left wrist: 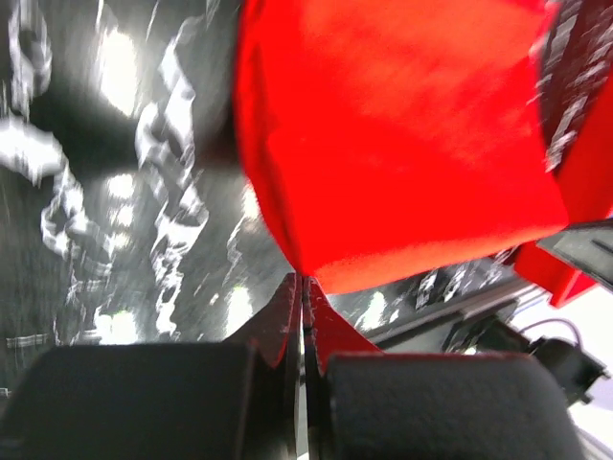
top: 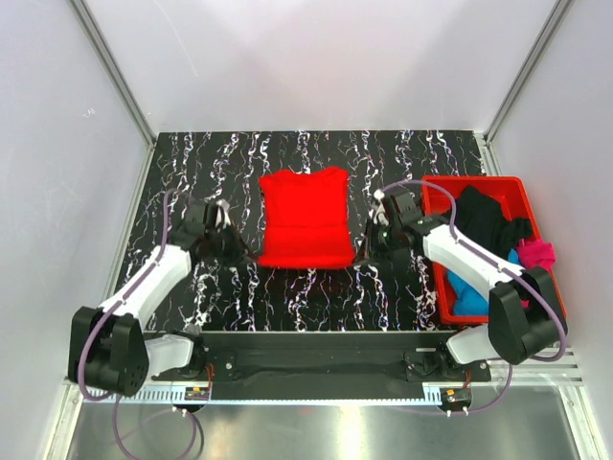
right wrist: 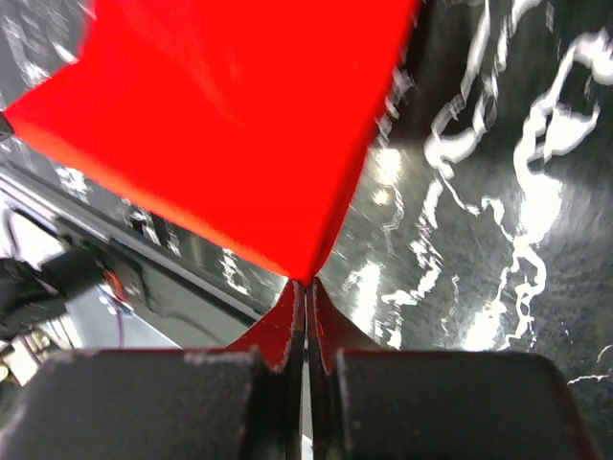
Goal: Fold and stack the t-shirts
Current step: Fold the tshirt
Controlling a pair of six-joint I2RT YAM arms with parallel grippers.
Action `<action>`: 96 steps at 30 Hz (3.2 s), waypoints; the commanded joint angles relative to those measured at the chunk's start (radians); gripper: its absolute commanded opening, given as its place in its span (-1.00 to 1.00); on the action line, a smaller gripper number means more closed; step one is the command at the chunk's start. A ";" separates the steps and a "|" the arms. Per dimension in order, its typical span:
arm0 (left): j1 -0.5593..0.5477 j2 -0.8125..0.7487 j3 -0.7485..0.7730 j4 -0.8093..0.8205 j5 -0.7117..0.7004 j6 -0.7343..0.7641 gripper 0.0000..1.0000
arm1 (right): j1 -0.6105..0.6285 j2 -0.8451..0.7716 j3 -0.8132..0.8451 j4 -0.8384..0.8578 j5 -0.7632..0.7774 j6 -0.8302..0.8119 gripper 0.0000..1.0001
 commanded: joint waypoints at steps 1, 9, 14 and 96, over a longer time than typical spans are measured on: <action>0.011 0.056 0.166 -0.033 -0.057 0.044 -1.00 | -0.001 0.003 0.154 -0.080 0.093 -0.021 -1.00; 0.060 0.269 0.461 -0.078 -0.050 0.084 -1.00 | -0.035 0.227 0.505 -0.192 0.145 -0.085 -1.00; 0.078 0.436 0.709 -0.075 -0.028 0.121 -1.00 | -0.066 0.371 0.720 -0.263 0.165 -0.127 -1.00; 0.022 0.592 0.640 0.031 -0.167 0.199 0.06 | -0.230 0.612 0.668 0.138 -0.194 -0.139 0.22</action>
